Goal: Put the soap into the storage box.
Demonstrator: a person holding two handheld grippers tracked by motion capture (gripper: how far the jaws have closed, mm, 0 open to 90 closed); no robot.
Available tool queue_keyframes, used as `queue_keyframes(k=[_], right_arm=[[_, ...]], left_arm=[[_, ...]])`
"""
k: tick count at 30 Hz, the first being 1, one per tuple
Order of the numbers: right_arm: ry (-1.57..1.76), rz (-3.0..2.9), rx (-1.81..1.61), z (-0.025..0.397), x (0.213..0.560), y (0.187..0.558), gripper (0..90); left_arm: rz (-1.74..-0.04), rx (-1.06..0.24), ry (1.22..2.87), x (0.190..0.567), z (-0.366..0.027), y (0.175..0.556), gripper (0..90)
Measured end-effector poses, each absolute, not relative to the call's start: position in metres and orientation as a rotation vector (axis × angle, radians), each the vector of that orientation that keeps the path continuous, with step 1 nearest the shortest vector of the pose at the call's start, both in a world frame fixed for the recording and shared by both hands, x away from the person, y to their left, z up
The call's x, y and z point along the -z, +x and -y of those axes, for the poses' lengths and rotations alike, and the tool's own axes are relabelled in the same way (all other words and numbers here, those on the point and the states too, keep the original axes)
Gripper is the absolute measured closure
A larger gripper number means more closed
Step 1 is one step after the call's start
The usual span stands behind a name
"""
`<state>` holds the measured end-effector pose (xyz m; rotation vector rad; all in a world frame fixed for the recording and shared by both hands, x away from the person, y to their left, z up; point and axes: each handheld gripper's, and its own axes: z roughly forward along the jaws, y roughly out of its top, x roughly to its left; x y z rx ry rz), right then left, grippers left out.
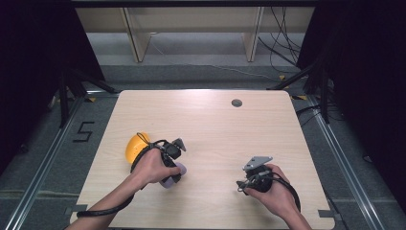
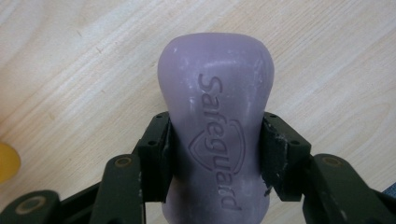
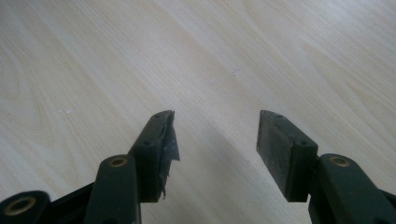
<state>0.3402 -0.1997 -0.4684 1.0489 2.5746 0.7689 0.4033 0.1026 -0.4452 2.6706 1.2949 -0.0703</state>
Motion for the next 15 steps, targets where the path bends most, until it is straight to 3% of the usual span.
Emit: queue_keyframes(k=[15], right_arm=[[1.037, -2.574, -0.778, 0.198, 0.468, 0.343, 46.6]], left_arm=[[-1.361, 0.05, 2.609, 0.432, -0.12, 0.411, 49.1]])
